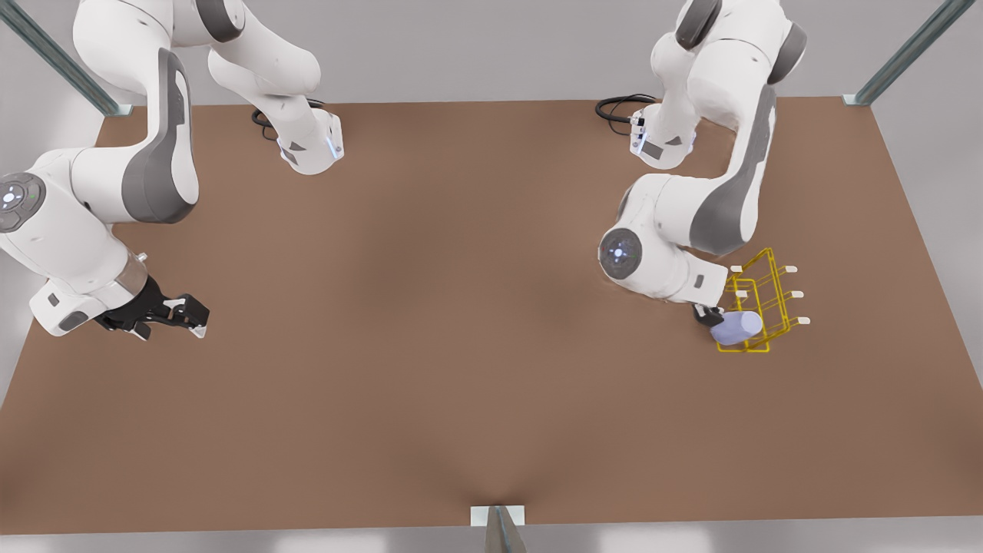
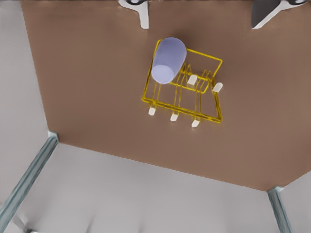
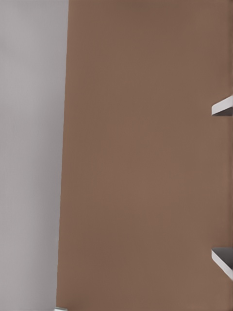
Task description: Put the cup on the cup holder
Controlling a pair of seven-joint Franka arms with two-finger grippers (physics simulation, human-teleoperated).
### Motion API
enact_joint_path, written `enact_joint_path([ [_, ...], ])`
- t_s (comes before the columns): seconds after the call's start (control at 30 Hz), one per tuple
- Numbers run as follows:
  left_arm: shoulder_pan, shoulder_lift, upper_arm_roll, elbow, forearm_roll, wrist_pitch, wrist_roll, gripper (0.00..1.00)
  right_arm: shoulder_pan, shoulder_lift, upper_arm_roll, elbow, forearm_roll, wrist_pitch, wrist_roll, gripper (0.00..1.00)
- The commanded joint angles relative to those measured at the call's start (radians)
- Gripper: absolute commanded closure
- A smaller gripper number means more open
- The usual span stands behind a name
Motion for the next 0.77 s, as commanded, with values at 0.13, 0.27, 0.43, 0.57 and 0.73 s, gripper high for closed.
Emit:
enact_joint_path([
  [0.13, 0.148, -0.058, 0.106, 0.120, -0.579, -0.007, 2.318, 0.00, -0.001, -0.001, 0.000, 0.001, 0.001, -0.003, -0.001, 0.00],
  [0.27, 0.128, -0.211, 0.177, -0.100, -0.614, 0.235, 2.357, 0.00, -0.003, -0.001, 0.000, -0.003, 0.001, -0.004, -0.001, 0.00],
  [0.43, 0.125, -0.183, 0.176, -0.100, -0.617, 0.237, 2.274, 0.00, -0.006, 0.000, 0.000, -0.005, 0.001, -0.003, -0.003, 0.00],
  [0.57, 0.117, -0.185, 0.170, -0.100, -0.617, 0.214, 2.230, 0.00, -0.006, 0.000, 0.000, -0.008, 0.001, 0.004, -0.001, 0.00],
  [0.73, 0.114, -0.182, 0.166, -0.097, -0.619, 0.210, 2.230, 0.00, -0.004, -0.001, 0.000, -0.008, 0.001, 0.000, -0.001, 0.00],
])
